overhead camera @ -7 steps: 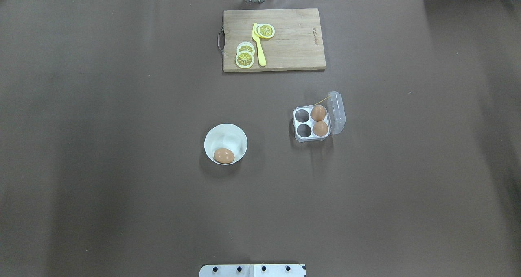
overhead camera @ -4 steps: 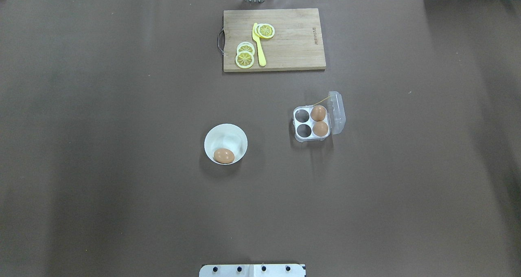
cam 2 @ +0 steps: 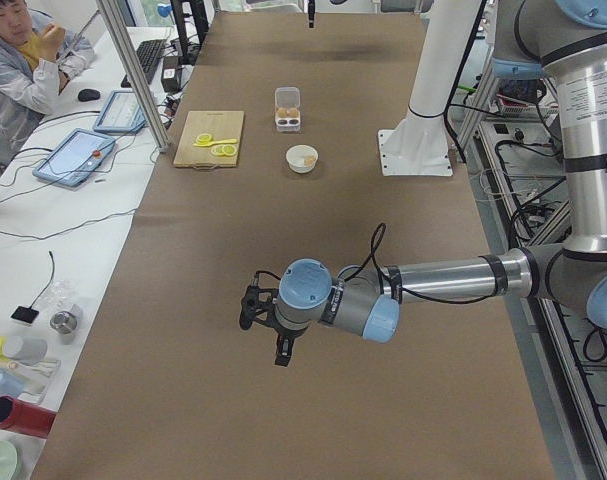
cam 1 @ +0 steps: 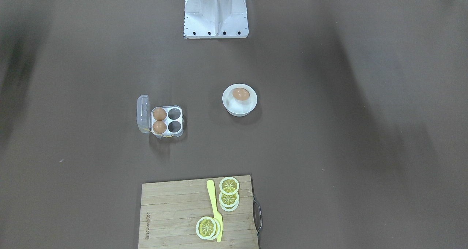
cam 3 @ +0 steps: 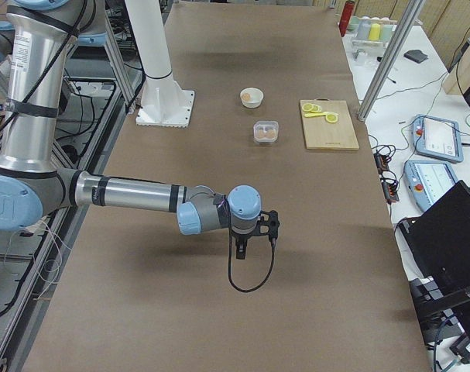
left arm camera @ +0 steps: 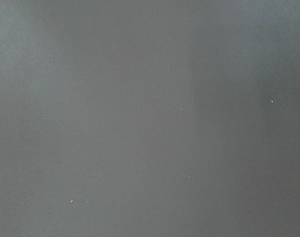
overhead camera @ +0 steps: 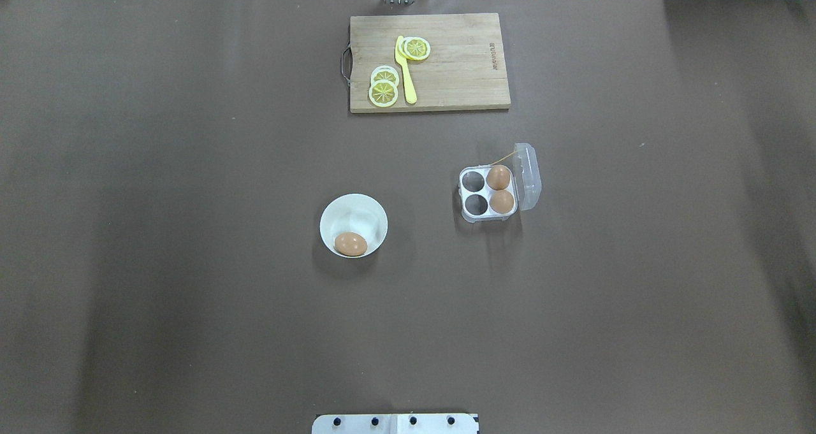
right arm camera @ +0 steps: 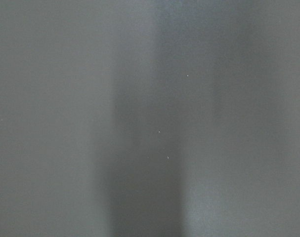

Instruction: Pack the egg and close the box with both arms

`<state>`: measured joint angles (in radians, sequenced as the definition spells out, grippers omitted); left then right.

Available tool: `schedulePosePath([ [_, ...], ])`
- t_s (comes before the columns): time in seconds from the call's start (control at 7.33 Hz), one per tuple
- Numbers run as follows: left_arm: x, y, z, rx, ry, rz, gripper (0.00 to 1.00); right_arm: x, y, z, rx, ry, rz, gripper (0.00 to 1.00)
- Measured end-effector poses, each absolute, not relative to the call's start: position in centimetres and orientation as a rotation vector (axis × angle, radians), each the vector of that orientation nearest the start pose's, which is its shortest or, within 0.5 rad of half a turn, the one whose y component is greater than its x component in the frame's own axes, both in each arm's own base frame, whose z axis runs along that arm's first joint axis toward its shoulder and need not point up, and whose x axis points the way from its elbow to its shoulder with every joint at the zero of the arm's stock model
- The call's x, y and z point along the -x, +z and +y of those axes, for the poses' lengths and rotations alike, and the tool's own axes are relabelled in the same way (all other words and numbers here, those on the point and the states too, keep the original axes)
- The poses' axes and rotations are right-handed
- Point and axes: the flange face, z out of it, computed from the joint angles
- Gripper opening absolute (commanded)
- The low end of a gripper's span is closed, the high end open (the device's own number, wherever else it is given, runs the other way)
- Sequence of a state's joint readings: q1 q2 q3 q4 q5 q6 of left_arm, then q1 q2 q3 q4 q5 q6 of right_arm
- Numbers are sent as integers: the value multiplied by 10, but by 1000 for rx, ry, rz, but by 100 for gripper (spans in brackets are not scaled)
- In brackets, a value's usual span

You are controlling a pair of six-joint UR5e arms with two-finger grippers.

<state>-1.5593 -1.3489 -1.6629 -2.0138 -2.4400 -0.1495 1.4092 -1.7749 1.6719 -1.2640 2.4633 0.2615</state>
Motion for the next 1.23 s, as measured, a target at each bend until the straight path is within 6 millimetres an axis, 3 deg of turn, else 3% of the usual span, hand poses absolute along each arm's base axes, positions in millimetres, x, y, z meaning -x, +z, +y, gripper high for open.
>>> schedulePosePath([
  [0.41,44,639,-413,-176,-60,984,97,13,653,-429,-32,-9,-902,100],
  [0.68,5,599,-429,-97,-125,1028,97,15,647,-431,-96,-43,-916,100],
  [0.82,-32,563,-445,-30,-181,1050,98,19,645,-431,-107,-57,-919,100],
  [1.23,-174,452,-483,106,-277,1073,97,33,640,-435,-110,-88,-920,100],
])
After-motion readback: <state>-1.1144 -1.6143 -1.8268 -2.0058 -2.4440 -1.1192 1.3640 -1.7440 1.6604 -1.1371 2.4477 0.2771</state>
